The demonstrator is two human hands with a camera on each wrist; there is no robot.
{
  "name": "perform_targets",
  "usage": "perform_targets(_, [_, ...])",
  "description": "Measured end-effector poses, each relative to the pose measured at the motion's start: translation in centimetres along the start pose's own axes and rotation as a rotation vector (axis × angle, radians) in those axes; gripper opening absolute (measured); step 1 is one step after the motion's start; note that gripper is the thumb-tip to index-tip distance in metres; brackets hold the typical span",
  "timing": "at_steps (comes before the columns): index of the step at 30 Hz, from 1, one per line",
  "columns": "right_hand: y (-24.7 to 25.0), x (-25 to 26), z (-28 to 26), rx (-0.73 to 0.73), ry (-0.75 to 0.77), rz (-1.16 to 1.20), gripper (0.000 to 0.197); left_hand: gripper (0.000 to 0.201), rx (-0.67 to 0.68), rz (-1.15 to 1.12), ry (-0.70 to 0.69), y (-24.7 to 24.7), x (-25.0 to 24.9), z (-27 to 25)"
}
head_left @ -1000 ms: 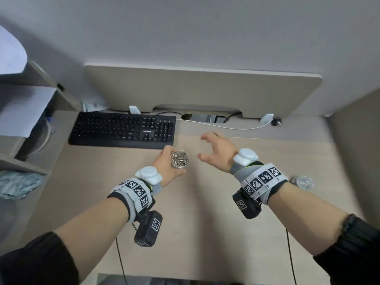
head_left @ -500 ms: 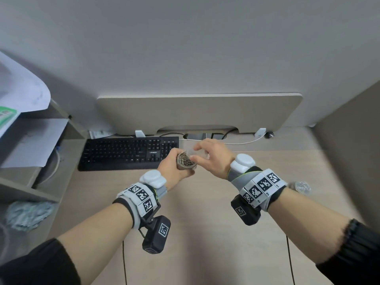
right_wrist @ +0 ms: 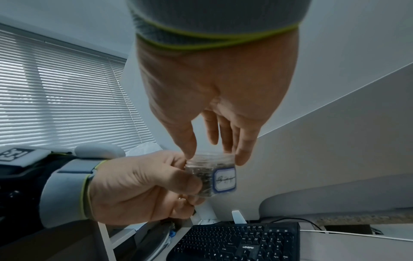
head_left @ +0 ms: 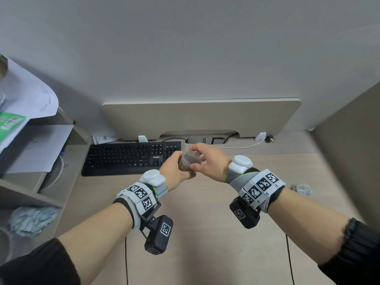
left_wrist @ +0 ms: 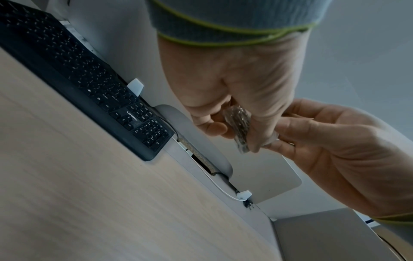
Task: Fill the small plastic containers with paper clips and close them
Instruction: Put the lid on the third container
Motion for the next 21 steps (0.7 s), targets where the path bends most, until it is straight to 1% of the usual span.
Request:
perform_targets(4, [0.2,-0.1,-0.2,0.056,0.015,-0.023,0.047,0.054,0.054,0.044,-0.019,-0.2,-0.3,0.3])
perform_targets(8, [0.2,-0.9,-0.4,0.12,0.001,0.033,0.052,0.053,0.146,0.062,0.008,-0.9,-0.5,0.8])
perform_targets(13, [1.0,-1.7,-0.8,0.153,0.034,0.108,0.05,0.04,0.235,0.035,0.055,-1.8,-0.8,1.4])
perform_targets(15, [1.0,-2.6,-1.0,0.183,0.01,0.132,0.05,0.036,0.276,0.027,0.06,-2.4,-1.1,1.6])
perform_targets(17, [1.0,-3.5,-1.1,0.183,-0.04,0.133,0.05,0.034,0.281,0.036,0.049,-3.0,-1.2,1.9])
perform_targets(21, [1.7,-5.3,-1.2,0.112,-0.119,0.089,0.056,0.036,0.25,0.068,0.015,-4.6,-1.7,2.6])
Point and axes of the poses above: each hand's wrist, its own z-axis towards the middle knuckle, its own y-axis out of the back of the hand, x = y × z, the point moved 7 cm from there along z, towards the middle knuckle, and after that the axes turned 3 degrees about -y, right-handed, at the moved point
